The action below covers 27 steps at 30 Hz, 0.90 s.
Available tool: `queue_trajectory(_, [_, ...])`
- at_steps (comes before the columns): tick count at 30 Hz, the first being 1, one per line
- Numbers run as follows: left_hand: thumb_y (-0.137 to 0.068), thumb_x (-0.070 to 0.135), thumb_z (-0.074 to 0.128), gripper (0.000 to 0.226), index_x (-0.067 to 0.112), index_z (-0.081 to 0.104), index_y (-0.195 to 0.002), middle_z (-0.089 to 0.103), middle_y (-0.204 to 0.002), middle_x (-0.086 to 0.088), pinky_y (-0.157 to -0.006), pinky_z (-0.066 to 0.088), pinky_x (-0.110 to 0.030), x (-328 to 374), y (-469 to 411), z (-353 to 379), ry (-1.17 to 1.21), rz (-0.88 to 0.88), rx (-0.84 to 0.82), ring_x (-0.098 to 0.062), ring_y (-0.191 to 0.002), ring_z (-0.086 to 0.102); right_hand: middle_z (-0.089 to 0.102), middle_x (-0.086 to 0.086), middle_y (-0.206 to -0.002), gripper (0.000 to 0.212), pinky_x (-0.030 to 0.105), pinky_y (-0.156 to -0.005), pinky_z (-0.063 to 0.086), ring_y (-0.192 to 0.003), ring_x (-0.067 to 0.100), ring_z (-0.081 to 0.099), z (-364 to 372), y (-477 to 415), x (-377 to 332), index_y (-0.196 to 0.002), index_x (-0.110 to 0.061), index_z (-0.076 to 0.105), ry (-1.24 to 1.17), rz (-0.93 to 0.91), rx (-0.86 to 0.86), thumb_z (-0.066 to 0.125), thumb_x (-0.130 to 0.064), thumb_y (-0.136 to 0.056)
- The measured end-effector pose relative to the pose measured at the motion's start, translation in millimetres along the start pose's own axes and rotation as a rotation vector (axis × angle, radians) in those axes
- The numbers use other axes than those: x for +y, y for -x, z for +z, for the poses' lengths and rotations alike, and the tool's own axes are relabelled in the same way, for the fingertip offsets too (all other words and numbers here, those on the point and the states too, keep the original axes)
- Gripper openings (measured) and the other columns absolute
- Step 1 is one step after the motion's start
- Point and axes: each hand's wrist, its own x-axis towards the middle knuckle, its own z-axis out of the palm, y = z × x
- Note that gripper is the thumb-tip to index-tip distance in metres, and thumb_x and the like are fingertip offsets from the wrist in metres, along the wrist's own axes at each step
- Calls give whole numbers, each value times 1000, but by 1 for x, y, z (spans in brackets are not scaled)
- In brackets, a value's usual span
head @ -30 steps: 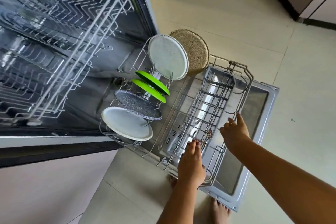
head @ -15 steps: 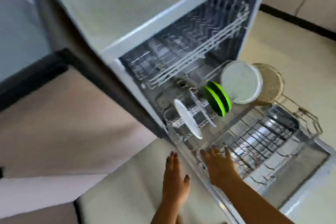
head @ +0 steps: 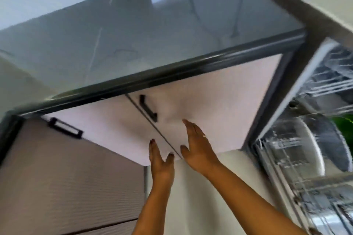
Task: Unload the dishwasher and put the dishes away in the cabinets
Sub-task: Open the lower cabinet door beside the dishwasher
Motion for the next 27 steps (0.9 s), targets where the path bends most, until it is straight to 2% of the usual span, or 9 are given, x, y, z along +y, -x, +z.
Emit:
queue_trajectory(5, [-98, 9, 42, 62, 25, 12, -151, 9, -158, 9, -112, 14, -20, 27, -26, -60, 66, 96, -54, -8, -144, 12, 25, -1, -155, 66, 16, -105, 24, -140, 15, 29, 33, -39, -83, -149, -21, 21, -170, -87, 142, 54, -13, -93])
queue_trajectory(10, [-102, 31, 31, 51, 30, 14, -149, 10, -157, 11, -110, 12, -19, 44, -26, -77, 169, 118, -99, -7, -144, 12, 42, 5, -145, 56, 26, -107, 34, -133, 20, 41, 40, -51, -88, -142, -16, 35, -282, -45, 205, 55, -4, -91])
queue_trajectory(13, [-101, 35, 26, 49, 31, 16, -149, 12, -157, 11, -110, 14, -19, 48, -21, -77, 246, 76, -114, -8, -144, 14, 57, 4, -127, 37, 33, -99, 49, -118, 19, 54, 43, -42, -83, -128, -14, 49, -269, -86, 284, 56, -13, -92])
queue_trajectory(16, [-100, 42, 21, 49, 31, 21, -148, 19, -156, 10, -115, 17, -28, 52, -10, -73, 331, 28, -127, -10, -143, 19, 62, -9, -94, 11, 15, -78, 50, -88, 4, 59, 45, -11, -81, -101, -25, 56, -419, -126, 338, 50, -32, -96])
queue_trajectory(19, [-87, 67, 22, 74, 25, 27, -148, 30, -153, 4, -117, 19, -34, 56, 6, -65, 433, -78, -176, -17, -143, 24, 61, -8, -93, 27, 1, -73, 45, -83, -2, 58, 39, 27, -74, -92, -33, 54, -618, -72, 377, 36, -53, -88])
queue_trajectory(22, [-55, 93, 31, 116, 20, 33, -146, 39, -149, -2, -117, 26, -37, 51, 27, -54, 542, -210, -196, -22, -138, 34, 63, -7, -80, 62, 3, -69, 46, -76, -4, 60, 37, 58, -57, -84, -29, 57, -629, -74, 437, 32, -84, -72])
queue_trajectory(24, [-78, 77, 28, 89, 16, 38, -142, 44, -144, 0, -106, 36, -23, 50, 49, -48, 544, -242, -225, -19, -129, 45, 60, -10, -71, 64, 7, -66, 47, -70, -1, 58, 36, 75, -48, -78, -28, 57, -618, -97, 470, 31, -87, -71])
queue_trajectory(26, [-96, 50, 19, 50, 20, 45, -128, 54, -120, 5, -74, 46, -6, 45, 72, -41, 532, -248, -307, -6, -95, 59, 61, -16, -69, 56, 6, -67, 48, -73, -1, 60, 33, 90, -41, -78, -32, 57, -595, -116, 491, 32, -82, -76])
queue_trajectory(27, [-99, 43, 18, 43, 22, 45, -126, 55, -110, 4, -61, 45, -5, 41, 88, -37, 530, -249, -348, 1, -80, 56, 62, -18, -69, 52, 7, -66, 48, -73, -1, 61, 30, 101, -35, -79, -34, 56, -588, -117, 503, 33, -80, -78])
